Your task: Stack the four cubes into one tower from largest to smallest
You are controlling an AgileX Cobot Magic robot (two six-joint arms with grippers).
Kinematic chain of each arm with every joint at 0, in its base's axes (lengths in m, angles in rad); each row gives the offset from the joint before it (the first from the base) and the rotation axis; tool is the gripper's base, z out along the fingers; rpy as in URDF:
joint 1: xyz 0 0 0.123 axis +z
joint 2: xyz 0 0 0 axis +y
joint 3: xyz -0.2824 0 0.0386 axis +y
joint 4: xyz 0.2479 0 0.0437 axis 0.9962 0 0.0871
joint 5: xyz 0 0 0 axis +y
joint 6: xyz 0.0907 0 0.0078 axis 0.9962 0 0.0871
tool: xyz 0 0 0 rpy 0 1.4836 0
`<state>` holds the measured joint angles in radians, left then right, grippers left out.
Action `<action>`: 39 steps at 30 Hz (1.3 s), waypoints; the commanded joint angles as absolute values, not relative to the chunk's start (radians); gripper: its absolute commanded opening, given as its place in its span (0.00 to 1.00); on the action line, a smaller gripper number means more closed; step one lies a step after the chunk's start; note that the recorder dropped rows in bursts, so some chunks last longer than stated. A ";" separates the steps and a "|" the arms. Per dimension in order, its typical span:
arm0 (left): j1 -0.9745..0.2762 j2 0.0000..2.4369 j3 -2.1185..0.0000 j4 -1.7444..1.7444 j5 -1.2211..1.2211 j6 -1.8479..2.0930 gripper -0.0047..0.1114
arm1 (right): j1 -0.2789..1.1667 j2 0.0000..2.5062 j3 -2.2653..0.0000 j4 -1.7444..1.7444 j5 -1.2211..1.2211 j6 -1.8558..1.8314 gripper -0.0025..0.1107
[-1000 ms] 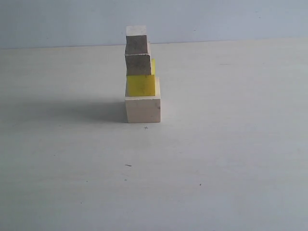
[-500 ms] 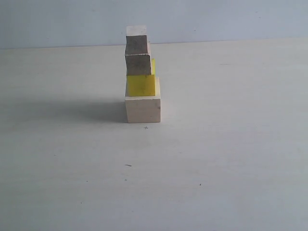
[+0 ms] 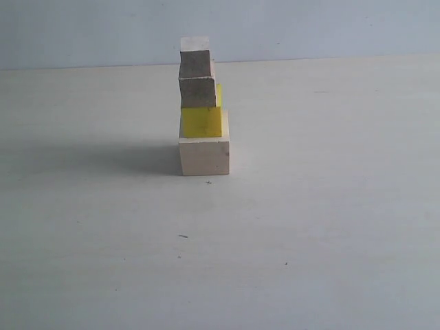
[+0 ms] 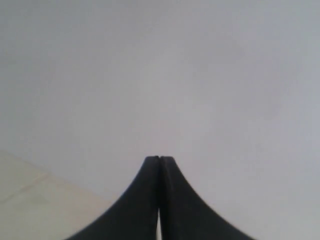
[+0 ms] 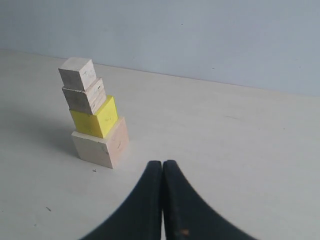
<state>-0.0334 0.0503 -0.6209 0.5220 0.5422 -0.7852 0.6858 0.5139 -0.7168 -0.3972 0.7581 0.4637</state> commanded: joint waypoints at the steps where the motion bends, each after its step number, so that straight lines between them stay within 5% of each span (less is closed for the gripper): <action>1: -0.029 0.046 -0.479 0.314 0.538 -0.750 0.04 | 0.686 0.511 -0.714 -0.399 0.754 0.465 0.02; 12: -0.029 0.000 -0.102 0.149 0.244 -0.580 0.04 | 0.686 0.511 -0.714 -0.399 0.754 0.465 0.02; 22: -0.029 0.000 -0.057 -0.011 0.255 -0.170 0.04 | 0.686 0.511 -0.714 -0.399 0.754 0.465 0.02; 39: 0.009 0.000 0.000 0.017 0.361 -0.016 0.04 | 0.686 0.511 -0.714 -0.399 0.754 0.465 0.02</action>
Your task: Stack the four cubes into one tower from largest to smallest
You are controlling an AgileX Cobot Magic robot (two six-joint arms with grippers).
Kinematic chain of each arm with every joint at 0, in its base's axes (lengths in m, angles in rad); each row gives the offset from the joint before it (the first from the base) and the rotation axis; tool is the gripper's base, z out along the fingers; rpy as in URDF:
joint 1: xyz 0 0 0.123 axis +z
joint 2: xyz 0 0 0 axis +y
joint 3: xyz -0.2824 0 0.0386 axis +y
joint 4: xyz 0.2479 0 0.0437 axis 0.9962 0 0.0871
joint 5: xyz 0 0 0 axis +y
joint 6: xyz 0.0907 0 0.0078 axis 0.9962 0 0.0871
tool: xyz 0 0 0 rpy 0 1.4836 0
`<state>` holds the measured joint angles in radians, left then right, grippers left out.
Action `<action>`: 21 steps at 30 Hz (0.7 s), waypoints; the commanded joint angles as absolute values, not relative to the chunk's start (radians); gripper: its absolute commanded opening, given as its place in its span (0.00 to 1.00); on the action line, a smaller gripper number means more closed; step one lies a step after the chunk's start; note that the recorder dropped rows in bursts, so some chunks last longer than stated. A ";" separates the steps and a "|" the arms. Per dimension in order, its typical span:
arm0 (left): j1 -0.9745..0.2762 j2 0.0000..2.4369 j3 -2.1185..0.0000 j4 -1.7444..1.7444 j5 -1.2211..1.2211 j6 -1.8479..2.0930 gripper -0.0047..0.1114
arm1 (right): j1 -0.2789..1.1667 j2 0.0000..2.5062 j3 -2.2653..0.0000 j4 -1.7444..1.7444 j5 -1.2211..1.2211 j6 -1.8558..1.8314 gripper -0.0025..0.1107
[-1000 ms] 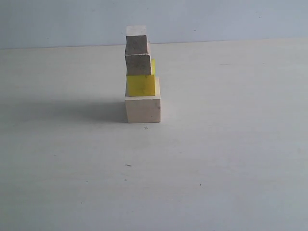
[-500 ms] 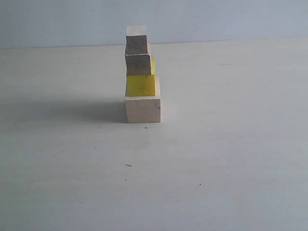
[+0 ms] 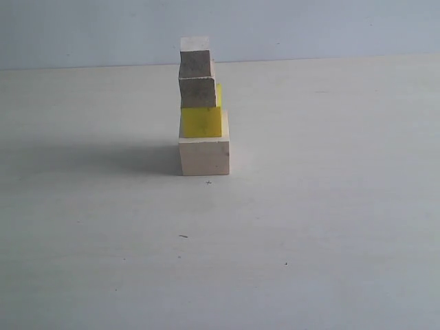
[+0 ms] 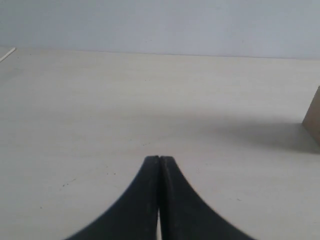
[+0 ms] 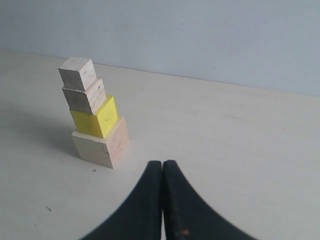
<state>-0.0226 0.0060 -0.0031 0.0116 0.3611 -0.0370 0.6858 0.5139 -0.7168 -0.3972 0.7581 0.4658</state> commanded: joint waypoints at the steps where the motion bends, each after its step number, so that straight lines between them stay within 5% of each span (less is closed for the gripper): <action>1: 0.013 0.000 0.000 0.017 0.361 -0.016 0.04 | 0.686 0.511 -0.714 -0.399 0.754 0.465 0.02; 21: 0.018 0.000 0.000 0.017 0.357 -0.016 0.04 | 0.686 0.511 -0.714 -0.399 0.754 0.465 0.02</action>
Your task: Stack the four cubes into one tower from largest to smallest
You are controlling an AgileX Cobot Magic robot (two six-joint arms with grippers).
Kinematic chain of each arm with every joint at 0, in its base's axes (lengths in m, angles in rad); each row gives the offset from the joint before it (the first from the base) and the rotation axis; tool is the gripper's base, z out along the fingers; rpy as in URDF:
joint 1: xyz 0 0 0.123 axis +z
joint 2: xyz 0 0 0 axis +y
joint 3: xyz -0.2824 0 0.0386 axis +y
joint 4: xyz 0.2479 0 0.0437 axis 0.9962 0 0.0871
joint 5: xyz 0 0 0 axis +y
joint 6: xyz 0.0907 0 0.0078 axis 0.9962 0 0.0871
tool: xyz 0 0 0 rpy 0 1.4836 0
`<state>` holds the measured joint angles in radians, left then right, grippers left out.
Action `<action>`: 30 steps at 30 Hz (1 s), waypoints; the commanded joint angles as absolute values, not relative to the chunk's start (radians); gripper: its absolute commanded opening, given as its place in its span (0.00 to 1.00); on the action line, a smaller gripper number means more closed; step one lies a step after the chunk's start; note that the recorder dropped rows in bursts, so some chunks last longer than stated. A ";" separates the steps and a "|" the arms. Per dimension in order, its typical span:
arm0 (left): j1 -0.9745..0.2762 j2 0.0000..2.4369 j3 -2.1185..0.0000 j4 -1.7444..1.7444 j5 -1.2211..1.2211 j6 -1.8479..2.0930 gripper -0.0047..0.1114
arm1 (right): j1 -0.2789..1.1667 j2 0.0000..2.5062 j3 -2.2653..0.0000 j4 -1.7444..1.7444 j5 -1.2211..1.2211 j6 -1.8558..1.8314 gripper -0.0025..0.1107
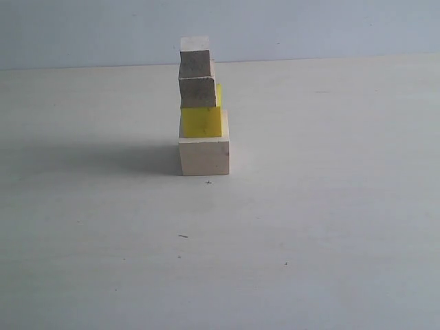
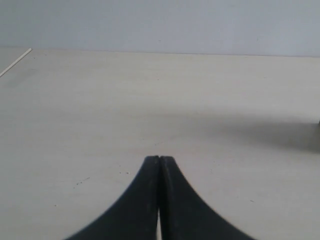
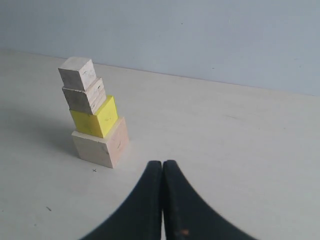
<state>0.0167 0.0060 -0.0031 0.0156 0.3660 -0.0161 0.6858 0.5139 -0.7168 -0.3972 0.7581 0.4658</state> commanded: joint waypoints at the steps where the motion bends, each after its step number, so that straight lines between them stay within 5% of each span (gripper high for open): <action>1: 0.018 0.000 0.000 0.017 0.357 -0.016 0.04 | 0.686 0.511 -0.714 -0.399 0.754 0.465 0.02; 11: 0.018 0.000 0.000 0.017 0.357 -0.016 0.04 | 0.650 0.469 -0.714 -0.399 0.745 0.448 0.02; 20: 0.018 0.000 0.000 0.017 0.357 -0.016 0.04 | 0.211 0.241 -0.714 -0.340 0.658 0.434 0.02; 30: 0.018 0.000 0.000 0.017 0.357 -0.016 0.04 | 0.016 0.093 -0.590 -0.340 0.658 0.402 0.02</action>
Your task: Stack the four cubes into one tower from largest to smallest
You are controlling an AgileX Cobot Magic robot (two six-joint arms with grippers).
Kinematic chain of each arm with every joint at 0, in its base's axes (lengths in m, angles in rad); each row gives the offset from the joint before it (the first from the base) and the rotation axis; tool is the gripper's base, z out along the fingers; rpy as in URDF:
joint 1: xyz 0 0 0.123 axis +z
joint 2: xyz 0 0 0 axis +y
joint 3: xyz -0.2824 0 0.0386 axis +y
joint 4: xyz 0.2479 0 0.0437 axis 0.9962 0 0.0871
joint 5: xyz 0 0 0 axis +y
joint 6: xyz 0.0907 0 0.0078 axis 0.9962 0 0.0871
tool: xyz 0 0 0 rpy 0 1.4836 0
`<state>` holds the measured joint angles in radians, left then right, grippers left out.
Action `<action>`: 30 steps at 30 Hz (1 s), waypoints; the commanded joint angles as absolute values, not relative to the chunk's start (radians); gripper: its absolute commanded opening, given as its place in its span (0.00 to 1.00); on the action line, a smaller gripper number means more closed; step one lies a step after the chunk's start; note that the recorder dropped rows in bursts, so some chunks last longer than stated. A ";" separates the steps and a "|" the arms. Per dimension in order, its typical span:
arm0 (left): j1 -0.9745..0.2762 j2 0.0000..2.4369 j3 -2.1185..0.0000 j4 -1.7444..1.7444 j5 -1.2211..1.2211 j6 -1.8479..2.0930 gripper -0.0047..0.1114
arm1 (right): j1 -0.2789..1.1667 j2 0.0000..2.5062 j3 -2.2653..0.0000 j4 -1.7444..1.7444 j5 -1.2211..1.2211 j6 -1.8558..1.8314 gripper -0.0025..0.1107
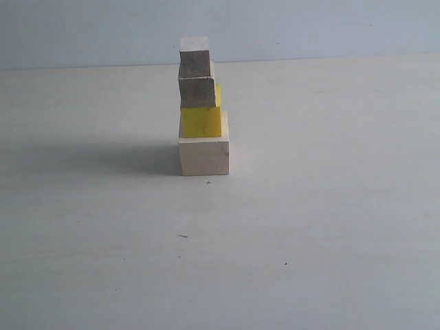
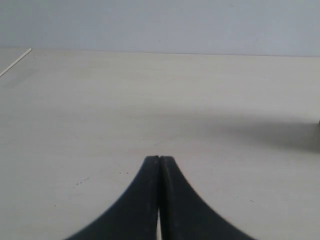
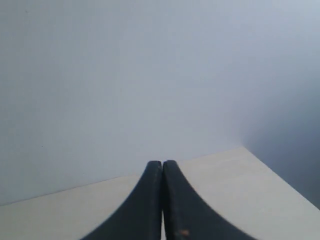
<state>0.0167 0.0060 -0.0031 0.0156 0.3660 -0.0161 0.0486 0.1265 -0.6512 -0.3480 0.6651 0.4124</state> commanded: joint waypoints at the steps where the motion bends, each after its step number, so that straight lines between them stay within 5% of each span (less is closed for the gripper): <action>1: 0.018 0.000 0.000 0.017 0.357 -0.016 0.04 | 0.016 0.093 -0.571 -0.330 0.658 0.404 0.02; 16: 0.018 0.000 0.000 0.017 0.357 -0.016 0.04 | 0.016 0.031 -0.205 -0.159 0.307 0.394 0.02; 30: 0.018 0.000 0.000 0.017 0.357 -0.016 0.04 | 0.016 0.000 0.000 -0.168 0.286 0.280 0.02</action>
